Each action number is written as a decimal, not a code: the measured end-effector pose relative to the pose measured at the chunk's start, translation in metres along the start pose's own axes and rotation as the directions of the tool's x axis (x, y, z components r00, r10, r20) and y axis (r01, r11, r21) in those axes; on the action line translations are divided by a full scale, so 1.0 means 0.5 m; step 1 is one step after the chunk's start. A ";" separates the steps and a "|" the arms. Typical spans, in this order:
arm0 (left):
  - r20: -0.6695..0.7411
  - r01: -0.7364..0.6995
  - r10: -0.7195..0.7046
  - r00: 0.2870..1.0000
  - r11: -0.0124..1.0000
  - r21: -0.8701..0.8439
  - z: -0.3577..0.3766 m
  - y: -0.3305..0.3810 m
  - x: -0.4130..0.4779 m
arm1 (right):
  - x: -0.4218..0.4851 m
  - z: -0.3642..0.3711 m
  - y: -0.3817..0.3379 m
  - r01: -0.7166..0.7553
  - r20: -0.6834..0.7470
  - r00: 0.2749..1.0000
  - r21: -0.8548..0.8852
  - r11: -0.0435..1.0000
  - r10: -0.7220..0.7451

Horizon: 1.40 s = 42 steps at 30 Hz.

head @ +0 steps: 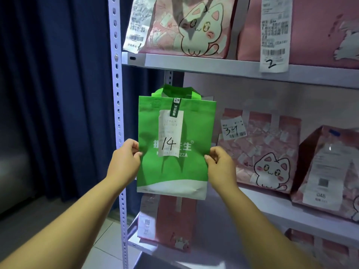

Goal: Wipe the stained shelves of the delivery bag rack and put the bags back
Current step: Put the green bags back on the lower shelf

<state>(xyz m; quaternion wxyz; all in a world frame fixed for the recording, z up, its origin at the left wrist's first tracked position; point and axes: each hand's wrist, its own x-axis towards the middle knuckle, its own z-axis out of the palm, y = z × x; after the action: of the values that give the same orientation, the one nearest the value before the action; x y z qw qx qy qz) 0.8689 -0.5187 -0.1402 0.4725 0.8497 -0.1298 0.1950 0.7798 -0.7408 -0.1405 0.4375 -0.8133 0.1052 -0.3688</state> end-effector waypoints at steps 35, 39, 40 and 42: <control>0.070 -0.127 0.151 0.986 0.954 -0.270 0.107 -0.093 0.152 | 0.048 0.084 0.020 -0.224 -0.220 0.954 -0.077 0.972 0.202; 0.060 -0.157 0.184 0.981 0.936 -0.316 0.080 -0.084 0.118 | 0.009 0.067 -0.001 -0.185 -0.262 0.951 -0.047 0.982 0.166; 0.061 -0.167 0.197 0.978 0.930 -0.328 0.073 -0.081 0.106 | -0.003 0.063 -0.006 -0.172 -0.265 0.952 -0.048 0.984 0.153; 0.083 -0.183 0.224 0.971 0.920 -0.348 0.063 -0.076 0.079 | -0.026 0.056 -0.014 -0.160 -0.260 0.954 -0.033 0.987 0.146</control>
<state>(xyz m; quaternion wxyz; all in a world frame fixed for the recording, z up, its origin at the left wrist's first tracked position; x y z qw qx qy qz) 0.9260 -0.5272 -0.1655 0.5795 0.7481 -0.2772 0.1662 0.7889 -0.7124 -0.1510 0.4255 -0.7595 0.2335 -0.4332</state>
